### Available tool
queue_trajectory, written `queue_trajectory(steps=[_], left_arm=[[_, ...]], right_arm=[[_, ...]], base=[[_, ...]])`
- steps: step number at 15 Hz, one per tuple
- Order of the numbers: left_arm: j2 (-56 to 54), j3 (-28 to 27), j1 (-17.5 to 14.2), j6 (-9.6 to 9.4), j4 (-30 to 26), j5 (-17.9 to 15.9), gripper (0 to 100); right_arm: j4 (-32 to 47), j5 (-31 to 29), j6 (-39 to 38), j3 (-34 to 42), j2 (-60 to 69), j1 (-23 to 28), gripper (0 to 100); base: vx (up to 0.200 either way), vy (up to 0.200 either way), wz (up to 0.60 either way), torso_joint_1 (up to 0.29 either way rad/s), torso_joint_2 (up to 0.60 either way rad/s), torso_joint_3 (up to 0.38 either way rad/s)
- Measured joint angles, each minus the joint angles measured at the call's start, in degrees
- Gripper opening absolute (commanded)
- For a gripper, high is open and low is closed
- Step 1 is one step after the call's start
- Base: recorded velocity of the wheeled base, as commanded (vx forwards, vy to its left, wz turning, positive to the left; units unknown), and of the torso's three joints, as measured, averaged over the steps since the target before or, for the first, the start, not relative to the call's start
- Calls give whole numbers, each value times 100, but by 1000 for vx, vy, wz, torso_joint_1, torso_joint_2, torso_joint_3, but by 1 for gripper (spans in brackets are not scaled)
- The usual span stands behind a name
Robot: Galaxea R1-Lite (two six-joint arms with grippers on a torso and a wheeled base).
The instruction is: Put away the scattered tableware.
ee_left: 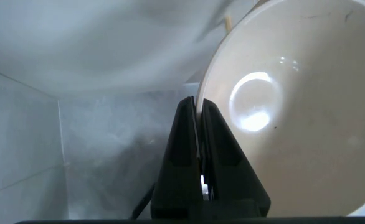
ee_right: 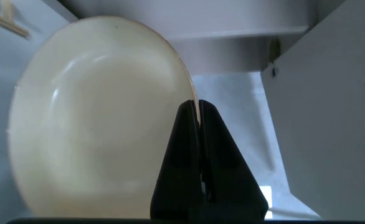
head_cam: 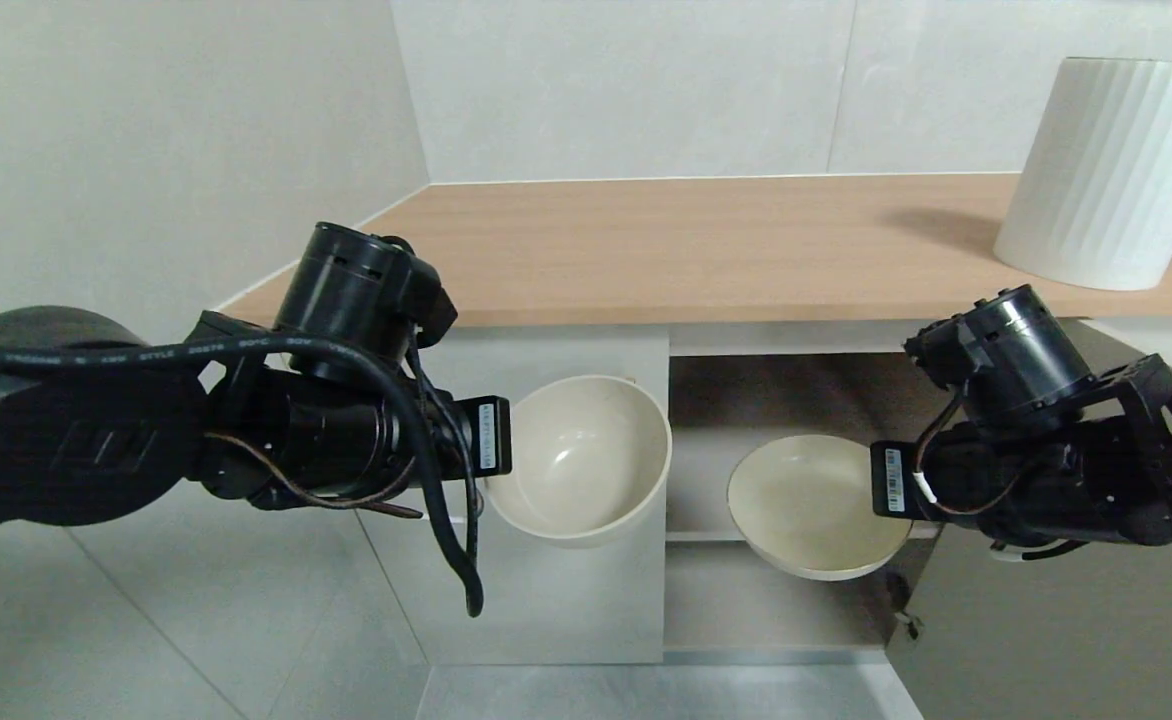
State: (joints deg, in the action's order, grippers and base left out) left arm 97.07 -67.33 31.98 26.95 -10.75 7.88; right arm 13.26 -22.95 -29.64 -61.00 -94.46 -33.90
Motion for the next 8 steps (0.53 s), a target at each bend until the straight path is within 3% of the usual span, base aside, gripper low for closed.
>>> queue_trajectory(steps=[2,4,8], left_arm=[[0,0,0,0,2,4,0],[9,0,10,0,6,2,0],[17,-4,10,0,5,0,0]], right_arm=[[-55,7,-13,1,-79,-5,0],[-90,0,-17,12,-137,11,0],[-93,-2,-35,54,-167,6,0]], base=[[0,0,-600,-22,298,266],[0,0,-600,-10,102,78],[0,0,0,1,9,13]])
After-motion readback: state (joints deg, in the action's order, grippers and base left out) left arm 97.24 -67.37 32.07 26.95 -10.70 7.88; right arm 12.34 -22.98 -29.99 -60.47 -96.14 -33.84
